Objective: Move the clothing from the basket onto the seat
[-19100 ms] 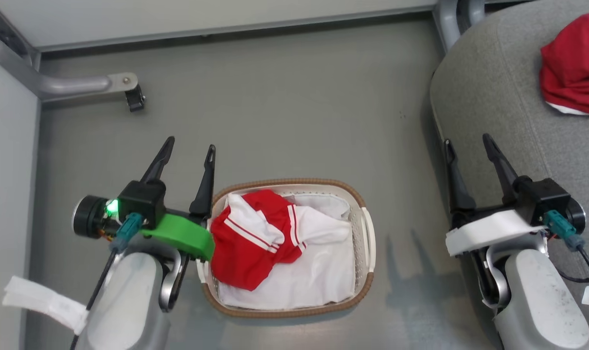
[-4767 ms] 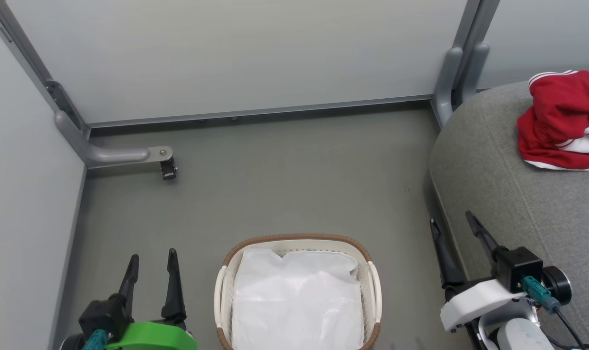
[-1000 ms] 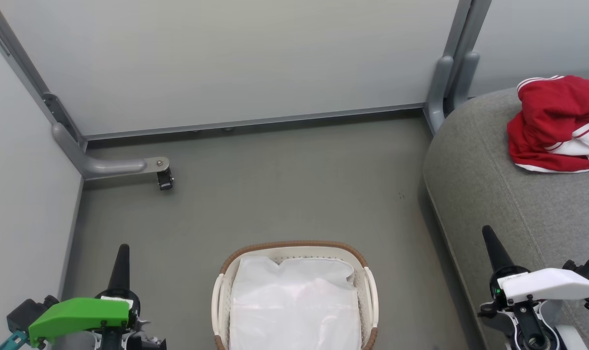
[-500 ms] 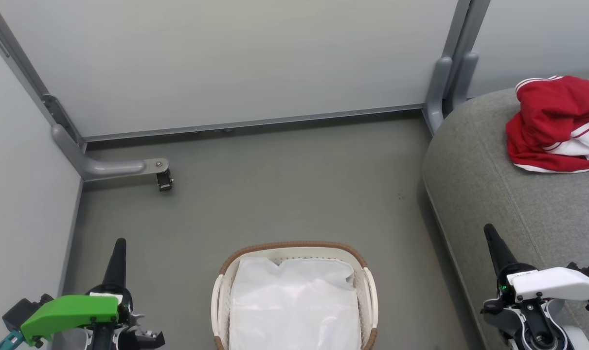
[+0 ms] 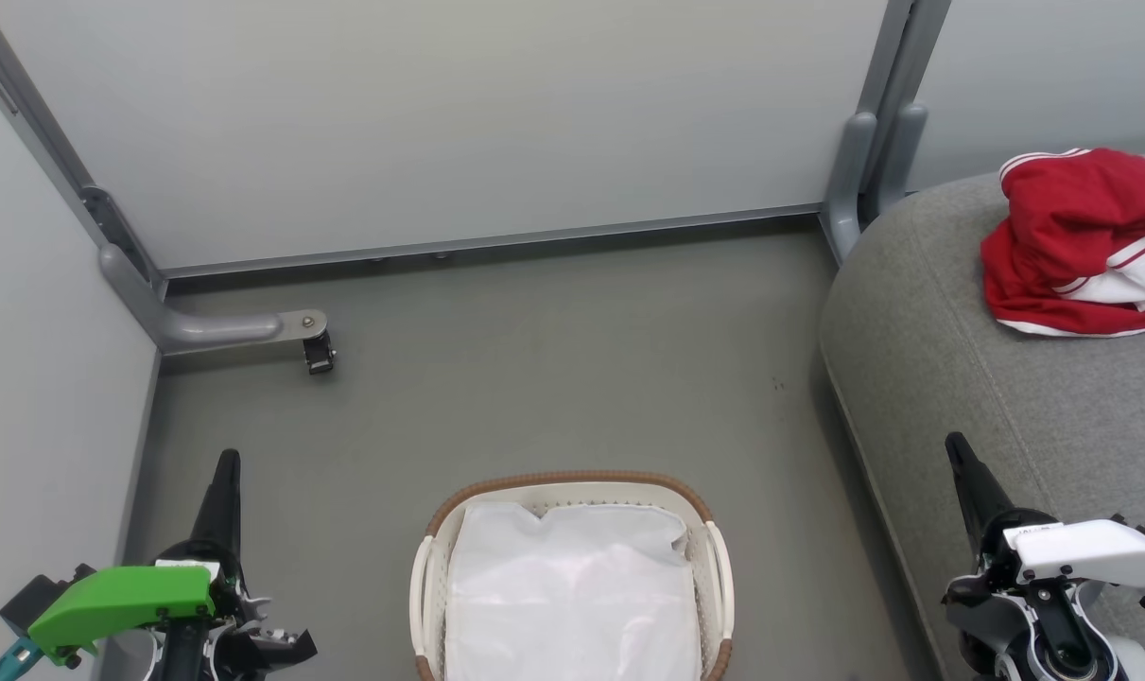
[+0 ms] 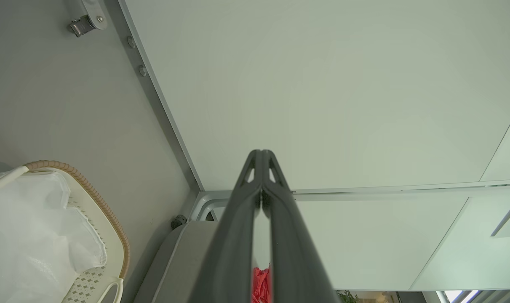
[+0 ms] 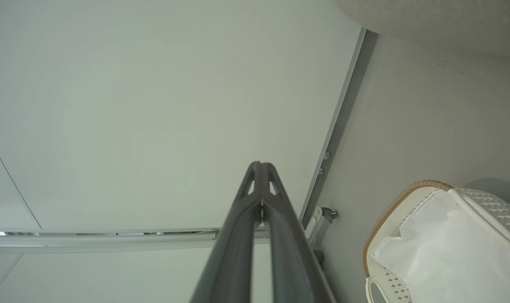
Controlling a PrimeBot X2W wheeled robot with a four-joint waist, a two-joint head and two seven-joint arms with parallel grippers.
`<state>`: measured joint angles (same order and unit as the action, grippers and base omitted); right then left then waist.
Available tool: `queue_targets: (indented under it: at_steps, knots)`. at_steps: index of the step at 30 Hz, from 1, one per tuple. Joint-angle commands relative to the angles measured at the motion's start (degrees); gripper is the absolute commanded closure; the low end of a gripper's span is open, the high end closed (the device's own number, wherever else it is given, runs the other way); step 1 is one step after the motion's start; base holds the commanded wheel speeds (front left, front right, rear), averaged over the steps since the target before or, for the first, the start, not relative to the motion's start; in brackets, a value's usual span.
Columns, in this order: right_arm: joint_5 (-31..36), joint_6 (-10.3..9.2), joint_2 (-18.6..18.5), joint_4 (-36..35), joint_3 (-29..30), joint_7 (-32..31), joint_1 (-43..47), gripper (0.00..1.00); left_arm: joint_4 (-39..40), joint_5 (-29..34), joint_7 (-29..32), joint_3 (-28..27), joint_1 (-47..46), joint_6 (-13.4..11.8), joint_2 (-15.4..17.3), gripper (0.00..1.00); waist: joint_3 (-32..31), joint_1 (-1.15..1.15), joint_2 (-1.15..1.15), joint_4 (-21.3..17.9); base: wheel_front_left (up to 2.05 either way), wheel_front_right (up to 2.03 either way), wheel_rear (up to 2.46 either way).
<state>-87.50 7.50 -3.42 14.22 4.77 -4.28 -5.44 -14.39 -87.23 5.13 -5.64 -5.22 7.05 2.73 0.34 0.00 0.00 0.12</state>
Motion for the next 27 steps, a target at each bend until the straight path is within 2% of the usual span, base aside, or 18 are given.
queue_targets:
  at_steps: [1,14,27]
  knots:
    - [-1.23,-0.01,-0.35,-0.35,0.27,-0.47,-0.91,1.00,0.37,-1.29,0.35,-0.42,-0.93,0.31,0.31,1.00,-0.02,0.00,0.00,-0.01,0.00,0.00,0.00]
    - [-5.95,-0.02,-0.27,-0.39,1.03,-1.83,-0.92,1.00,0.45,-5.39,1.66,-1.10,-1.40,0.63,0.32,1.00,-0.16,0.00,0.00,-0.12,0.00,0.00,0.00]
    - [-5.56,-0.02,-0.12,-0.35,1.16,-1.76,-0.90,1.00,0.40,-5.23,1.64,-1.07,-1.30,0.59,0.31,1.00,-0.16,0.00,0.00,-0.12,0.00,0.00,0.00]
